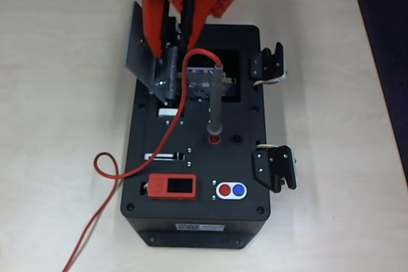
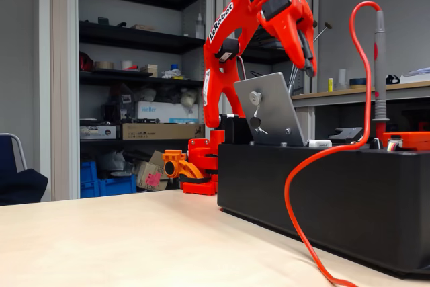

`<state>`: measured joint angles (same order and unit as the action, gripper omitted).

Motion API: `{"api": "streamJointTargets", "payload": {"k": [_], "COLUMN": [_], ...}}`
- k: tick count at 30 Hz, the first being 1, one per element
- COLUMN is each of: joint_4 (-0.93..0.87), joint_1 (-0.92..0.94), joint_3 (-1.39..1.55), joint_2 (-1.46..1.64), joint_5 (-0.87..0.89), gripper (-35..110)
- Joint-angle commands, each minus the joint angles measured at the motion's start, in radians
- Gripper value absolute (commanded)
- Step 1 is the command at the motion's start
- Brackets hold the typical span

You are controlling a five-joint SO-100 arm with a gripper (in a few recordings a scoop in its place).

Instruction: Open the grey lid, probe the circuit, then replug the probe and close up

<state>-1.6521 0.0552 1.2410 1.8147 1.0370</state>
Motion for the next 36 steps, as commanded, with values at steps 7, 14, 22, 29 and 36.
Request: {"api": "streamJointTargets", "payload": {"k": [7,14,22,29,36], "joint_4": [0.032,0.161,0.238,0.239,0.284], "joint_1": [-0.044,-0.091,-0.135,-0.192,-0.209], "joint_3": [0.002,-0.003,-0.028,-0.023,-0.014], "joint_2": [-0.02,-0.097,-0.178,-0.179,-0.181], "joint_5": [0.164,0.233,0.311,0.403,0.445], "gripper": [12,15,15,16,16]}}
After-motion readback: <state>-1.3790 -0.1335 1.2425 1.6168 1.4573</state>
